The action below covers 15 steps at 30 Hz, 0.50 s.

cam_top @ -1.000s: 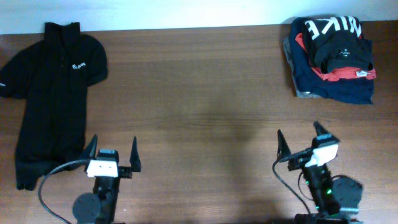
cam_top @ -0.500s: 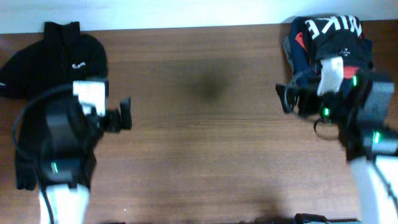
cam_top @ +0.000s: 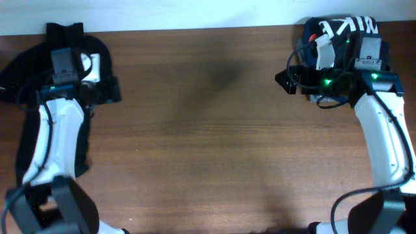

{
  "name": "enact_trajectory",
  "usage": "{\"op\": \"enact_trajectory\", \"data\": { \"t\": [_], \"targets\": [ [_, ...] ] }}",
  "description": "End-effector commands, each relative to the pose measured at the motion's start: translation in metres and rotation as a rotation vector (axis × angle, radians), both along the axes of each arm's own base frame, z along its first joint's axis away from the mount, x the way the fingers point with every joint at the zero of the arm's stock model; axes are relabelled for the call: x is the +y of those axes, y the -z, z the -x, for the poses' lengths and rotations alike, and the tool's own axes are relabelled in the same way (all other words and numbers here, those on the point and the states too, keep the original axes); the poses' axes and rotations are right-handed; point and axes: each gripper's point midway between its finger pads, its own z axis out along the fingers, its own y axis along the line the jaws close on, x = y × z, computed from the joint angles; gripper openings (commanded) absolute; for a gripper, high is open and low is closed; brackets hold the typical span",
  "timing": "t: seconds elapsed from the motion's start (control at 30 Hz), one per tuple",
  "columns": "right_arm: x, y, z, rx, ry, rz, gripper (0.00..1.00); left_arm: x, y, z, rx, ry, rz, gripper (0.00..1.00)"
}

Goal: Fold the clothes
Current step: 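Reach the left gripper to the black polo shirt and grasp it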

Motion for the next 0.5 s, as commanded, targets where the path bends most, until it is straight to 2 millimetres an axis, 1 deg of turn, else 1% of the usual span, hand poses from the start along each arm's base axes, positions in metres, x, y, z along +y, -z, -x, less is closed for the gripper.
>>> {"op": "enact_trajectory", "data": {
  "t": [0.0,0.03,0.1,0.17,0.2,0.23,0.3,0.33,0.47],
  "targets": [
    [0.004,-0.001,-0.004,0.005,-0.015,-0.019,0.99,0.045,0.036,0.0,0.071,-0.142,-0.017,0.82],
    [0.004,0.001,-0.004,0.01,-0.016,-0.02,0.99,0.057,0.054,0.001,0.101,-0.168,-0.009,0.81],
    [0.005,0.002,-0.004,0.012,-0.017,-0.02,0.99,0.068,0.066,0.002,0.117,-0.19,-0.012,0.81],
    [0.007,0.002,-0.004,0.01,-0.024,-0.019,0.99,0.08,0.072,0.003,0.128,-0.221,-0.052,0.81],
    [0.009,0.002,-0.003,0.01,-0.03,-0.018,0.99,0.09,0.076,0.004,0.137,-0.246,-0.096,0.81],
    [0.011,0.002,-0.003,0.01,-0.034,-0.018,0.99,0.094,0.078,0.004,0.144,-0.253,-0.118,0.81],
    [0.016,0.002,-0.002,0.011,-0.047,-0.014,0.99,0.109,0.087,0.008,0.177,-0.274,-0.203,0.81],
    [0.018,0.002,-0.002,0.007,-0.055,-0.011,0.99,0.113,0.093,0.011,0.199,-0.286,-0.226,0.8],
    [0.02,0.003,-0.001,0.003,-0.069,0.005,0.99,0.114,0.104,0.011,0.216,-0.284,-0.224,0.76]
  ]
}}
